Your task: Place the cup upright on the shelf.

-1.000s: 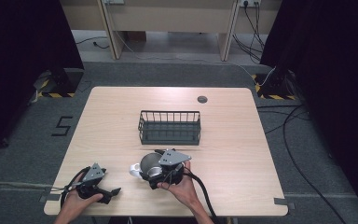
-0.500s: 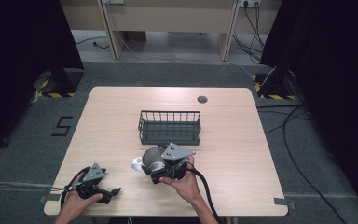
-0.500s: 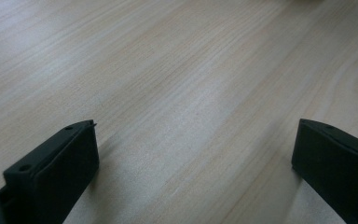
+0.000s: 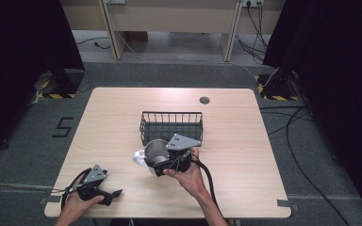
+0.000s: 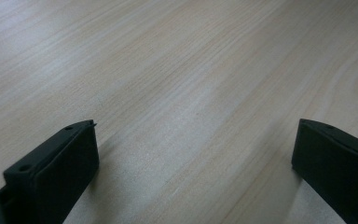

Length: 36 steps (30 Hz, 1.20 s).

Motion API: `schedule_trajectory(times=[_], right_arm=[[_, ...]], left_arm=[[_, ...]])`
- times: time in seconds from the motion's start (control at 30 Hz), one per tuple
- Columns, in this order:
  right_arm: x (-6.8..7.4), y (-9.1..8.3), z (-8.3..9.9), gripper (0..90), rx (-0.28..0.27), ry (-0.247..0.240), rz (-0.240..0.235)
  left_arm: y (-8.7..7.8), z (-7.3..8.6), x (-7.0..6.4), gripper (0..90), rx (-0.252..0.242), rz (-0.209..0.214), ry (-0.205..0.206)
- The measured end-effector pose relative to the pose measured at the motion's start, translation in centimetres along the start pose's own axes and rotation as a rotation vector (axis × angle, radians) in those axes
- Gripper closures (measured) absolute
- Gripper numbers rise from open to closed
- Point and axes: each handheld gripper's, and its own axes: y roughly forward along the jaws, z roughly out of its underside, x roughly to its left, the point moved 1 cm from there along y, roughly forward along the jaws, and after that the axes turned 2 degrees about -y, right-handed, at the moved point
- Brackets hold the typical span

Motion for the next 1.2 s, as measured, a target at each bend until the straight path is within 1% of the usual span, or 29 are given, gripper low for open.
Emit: schedule_trajectory(times=[0.3, 0.4, 0.43, 0.5, 0.63, 0.7, 0.77, 0.8, 0.83, 0.87, 1.0, 1.2], right_arm=[[-1.1, -1.1, -1.8, 6.5, 0.005, -0.003, 0.013], [-1.4, -1.4, -2.5, 6.5, 0.01, -0.007, 0.025], [-1.8, -1.7, -3.0, 6.4, 0.008, -0.006, 0.032], [-2.0, -1.9, -3.3, 6.4, 0.006, -0.004, 0.034], [-2.8, -2.5, -4.5, 6.5, -0.001, -0.008, 0.06], [-3.0, -2.6, -4.7, 6.5, -0.001, -0.008, 0.064], [-3.5, -2.7, -5.2, 6.5, -0.001, -0.006, 0.073], [-3.5, -2.7, -5.2, 6.5, -0.001, -0.006, 0.073], [-3.9, -2.7, -5.5, 6.5, 0.004, -0.004, 0.08], [-3.9, -2.7, -5.5, 6.5, 0.004, -0.004, 0.08], [-4.6, -2.5, -6.0, 6.5, 0.006, -0.008, 0.093], [-6.2, -2.3, -7.0, 6.5, 0.017, -0.009, 0.116]], left_arm=[[0.0, 0.0, 0.0, 0.0, -0.002, 0.0, 0.001], [0.0, 0.0, 0.0, 0.0, -0.004, -0.001, -0.001], [0.0, 0.0, 0.0, 0.0, -0.003, -0.001, -0.001], [0.0, 0.0, 0.0, 0.0, -0.004, -0.001, -0.001], [0.0, 0.0, 0.0, 0.0, -0.003, 0.0, -0.002], [0.0, 0.0, 0.0, 0.0, -0.005, 0.0, -0.003], [0.0, 0.0, 0.0, 0.0, -0.004, 0.0, -0.003], [0.0, 0.0, 0.0, 0.0, -0.004, 0.0, -0.003], [0.0, 0.0, 0.0, 0.0, -0.003, 0.0, -0.002], [0.0, 0.0, 0.0, 0.0, -0.003, 0.0, -0.002], [0.0, 0.0, 0.0, 0.0, -0.004, 0.0, -0.003], [0.0, 0.0, 0.0, 0.0, -0.002, 0.001, -0.003]])
